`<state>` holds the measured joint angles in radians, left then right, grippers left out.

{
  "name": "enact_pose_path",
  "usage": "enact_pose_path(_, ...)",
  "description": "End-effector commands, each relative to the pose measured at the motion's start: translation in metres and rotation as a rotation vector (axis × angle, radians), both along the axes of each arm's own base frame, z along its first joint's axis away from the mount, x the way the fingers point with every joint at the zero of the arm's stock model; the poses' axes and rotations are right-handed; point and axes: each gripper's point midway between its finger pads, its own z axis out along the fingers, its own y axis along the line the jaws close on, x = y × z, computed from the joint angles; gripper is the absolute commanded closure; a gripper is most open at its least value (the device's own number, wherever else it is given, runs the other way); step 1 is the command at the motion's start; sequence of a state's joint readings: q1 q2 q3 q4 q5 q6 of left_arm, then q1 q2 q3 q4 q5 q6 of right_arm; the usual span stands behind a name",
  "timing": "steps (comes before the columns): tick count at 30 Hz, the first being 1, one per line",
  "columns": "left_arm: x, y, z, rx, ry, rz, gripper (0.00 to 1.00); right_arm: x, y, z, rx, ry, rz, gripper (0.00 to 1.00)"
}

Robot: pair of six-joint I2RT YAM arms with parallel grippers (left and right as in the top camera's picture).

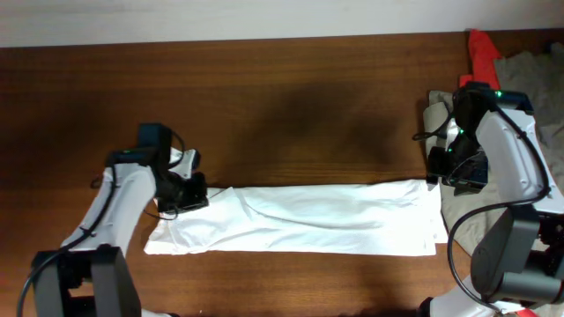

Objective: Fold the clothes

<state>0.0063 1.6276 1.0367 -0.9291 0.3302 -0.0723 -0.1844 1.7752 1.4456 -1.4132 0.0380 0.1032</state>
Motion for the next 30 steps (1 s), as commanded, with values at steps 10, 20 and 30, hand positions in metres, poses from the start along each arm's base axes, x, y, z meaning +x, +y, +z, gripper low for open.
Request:
enact_pose_path(10,-0.006,0.055,-0.057,0.307,-0.08,0.088,0.87,0.005,0.018,0.005,0.115,-0.047,0.06,0.44)
enact_pose_path(20,0.023,0.176,-0.043,0.323,-0.231,0.564,0.85,0.007,0.026,0.006,0.165,-0.059,0.083,0.39)
enact_pose_path(30,0.055,0.137,0.044,0.022,-0.489,0.491,0.54,-0.018,0.064,-0.052,0.374,-0.04,0.104,0.16)
